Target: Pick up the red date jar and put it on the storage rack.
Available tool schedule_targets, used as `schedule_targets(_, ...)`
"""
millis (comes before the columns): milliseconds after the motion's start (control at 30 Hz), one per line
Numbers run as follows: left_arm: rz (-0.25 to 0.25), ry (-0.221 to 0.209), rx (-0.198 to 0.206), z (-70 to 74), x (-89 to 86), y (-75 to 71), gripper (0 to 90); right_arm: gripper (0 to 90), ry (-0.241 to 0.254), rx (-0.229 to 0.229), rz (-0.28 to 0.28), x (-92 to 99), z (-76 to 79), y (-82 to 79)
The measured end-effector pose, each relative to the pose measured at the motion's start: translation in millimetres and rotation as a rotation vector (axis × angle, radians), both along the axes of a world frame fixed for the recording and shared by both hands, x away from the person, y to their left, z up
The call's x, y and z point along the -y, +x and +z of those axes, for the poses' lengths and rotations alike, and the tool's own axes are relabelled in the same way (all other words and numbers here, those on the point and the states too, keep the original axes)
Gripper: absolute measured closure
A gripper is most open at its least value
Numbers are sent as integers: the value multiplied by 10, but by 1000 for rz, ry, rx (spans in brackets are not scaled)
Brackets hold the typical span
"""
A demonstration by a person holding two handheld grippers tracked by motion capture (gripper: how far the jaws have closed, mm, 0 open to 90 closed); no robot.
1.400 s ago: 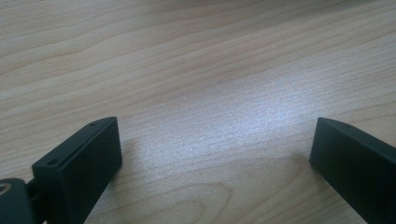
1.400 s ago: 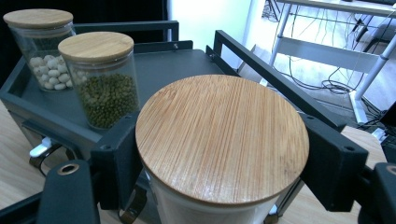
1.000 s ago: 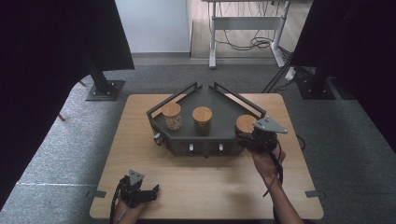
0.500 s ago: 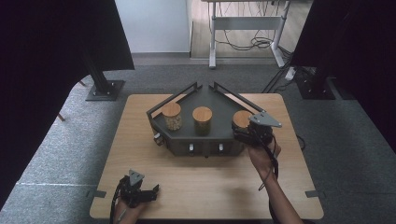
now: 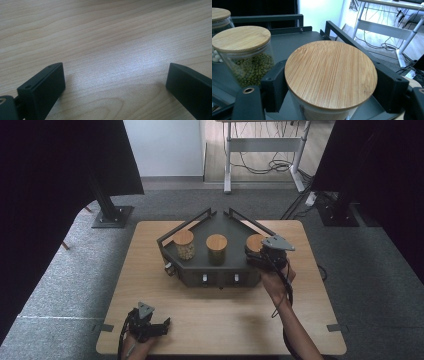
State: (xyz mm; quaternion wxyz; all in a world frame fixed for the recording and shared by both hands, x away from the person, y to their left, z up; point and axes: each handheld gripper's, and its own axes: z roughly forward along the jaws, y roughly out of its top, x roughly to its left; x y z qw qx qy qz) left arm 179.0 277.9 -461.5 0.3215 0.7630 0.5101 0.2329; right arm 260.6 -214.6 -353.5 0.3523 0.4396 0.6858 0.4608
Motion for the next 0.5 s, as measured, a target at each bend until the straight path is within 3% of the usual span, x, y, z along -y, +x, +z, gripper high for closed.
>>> schedule_targets(500, 1, -2, 0, -1, 0, -1, 20, 227, -14, -13, -5, -76, -75, 132)
